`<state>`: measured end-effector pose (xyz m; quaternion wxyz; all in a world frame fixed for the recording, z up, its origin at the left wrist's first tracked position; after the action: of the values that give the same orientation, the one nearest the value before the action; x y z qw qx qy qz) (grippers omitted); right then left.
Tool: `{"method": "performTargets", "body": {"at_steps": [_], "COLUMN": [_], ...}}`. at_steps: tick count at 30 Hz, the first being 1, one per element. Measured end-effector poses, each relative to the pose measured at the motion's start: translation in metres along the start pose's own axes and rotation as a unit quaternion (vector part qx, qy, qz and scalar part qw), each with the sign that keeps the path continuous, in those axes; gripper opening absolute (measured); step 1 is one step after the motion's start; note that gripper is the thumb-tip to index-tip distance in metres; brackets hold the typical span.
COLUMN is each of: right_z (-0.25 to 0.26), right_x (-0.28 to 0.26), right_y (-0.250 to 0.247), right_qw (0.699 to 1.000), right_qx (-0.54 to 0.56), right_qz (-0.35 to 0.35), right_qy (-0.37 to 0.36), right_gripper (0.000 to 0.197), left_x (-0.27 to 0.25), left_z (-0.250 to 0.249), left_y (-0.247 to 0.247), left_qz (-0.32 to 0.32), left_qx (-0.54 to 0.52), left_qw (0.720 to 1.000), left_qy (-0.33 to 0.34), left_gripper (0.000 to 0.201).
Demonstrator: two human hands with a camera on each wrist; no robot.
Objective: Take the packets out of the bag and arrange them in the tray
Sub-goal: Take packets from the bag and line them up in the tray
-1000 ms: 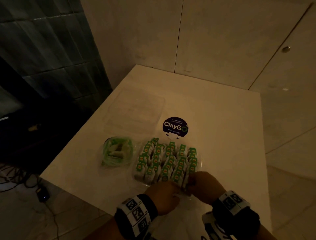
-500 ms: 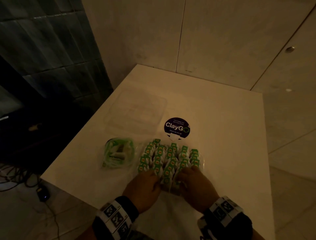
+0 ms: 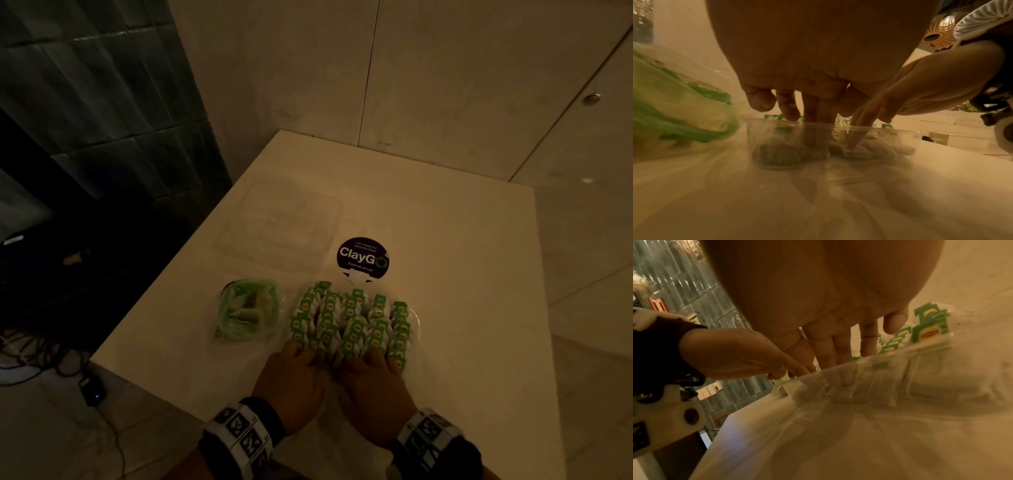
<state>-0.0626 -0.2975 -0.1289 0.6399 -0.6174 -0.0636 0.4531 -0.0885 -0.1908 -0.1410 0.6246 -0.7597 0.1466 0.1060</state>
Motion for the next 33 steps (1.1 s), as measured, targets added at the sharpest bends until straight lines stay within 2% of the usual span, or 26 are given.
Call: {"method": "performTargets", "body": {"at_steps": [3,5,10,12,15,18,22,24,26,29,33], "right_z": [-0.005,-0.009,-0.005,-0.004,-0.002,0.002,0.01,0.02,0.039,0.079,0.128], "right_x": [-0.002,-0.005,-0.006,-0.006,-0.004,0.0,0.021,0.034,0.051,0.08,0.13], "right_y": [-0.002,-0.001,-0.006,-0.01,-0.021,-0.041,-0.064,-0.073,-0.084,-0.102,-0.098], "right_qw": [0.998,0.997,0.995,0.994,0.99,0.981,0.963,0.952,0.944,0.951,0.974], "right_qx": [-0.001,-0.008,0.006,-0.001,0.028,0.085,0.234,0.276,0.303,0.279,0.205], "right_qz": [0.025,0.004,-0.066,-0.084,-0.128,-0.169,-0.134,-0.132,-0.131,-0.125,-0.04], "right_qy": [0.052,0.079,0.07,0.066,0.054,0.037,0.018,0.015,0.0,-0.049,-0.087], "right_gripper": [0.064,0.046,0.039,0.036,0.033,0.035,0.018,0.018,0.022,0.03,0.029], "left_x": [0.004,0.007,0.006,0.0,-0.017,-0.041,-0.068,-0.074,-0.071,-0.05,-0.032], "left_z": [0.002,0.003,0.006,0.013,0.031,0.061,0.104,0.124,0.146,0.164,0.167], "left_y": [0.001,0.001,-0.008,-0.016,-0.036,-0.057,-0.083,-0.089,-0.087,-0.074,-0.069], "left_qz": [-0.006,-0.007,-0.05,-0.087,-0.172,-0.253,-0.351,-0.376,-0.361,-0.267,-0.19], "left_qx": [-0.001,-0.001,-0.041,-0.097,-0.164,-0.212,-0.205,-0.183,-0.183,-0.266,-0.273], "left_qw": [1.0,1.0,0.998,0.991,0.971,0.942,0.906,0.895,0.893,0.899,0.914], "left_qy": [-0.011,-0.012,0.016,0.013,-0.004,-0.056,-0.119,-0.155,-0.196,-0.223,-0.234], "left_gripper": [0.045,0.041,0.053,0.052,0.033,0.018,0.016,0.02,0.024,0.036,0.035]}}
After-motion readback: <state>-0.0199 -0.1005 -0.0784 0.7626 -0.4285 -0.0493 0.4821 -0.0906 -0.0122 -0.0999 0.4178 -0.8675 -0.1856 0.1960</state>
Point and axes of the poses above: each hand's wrist, its own x-axis towards the middle knuckle, its own y-axis out of the palm, z = x × y, the point moved 8 cm from there along x, towards the middle knuckle
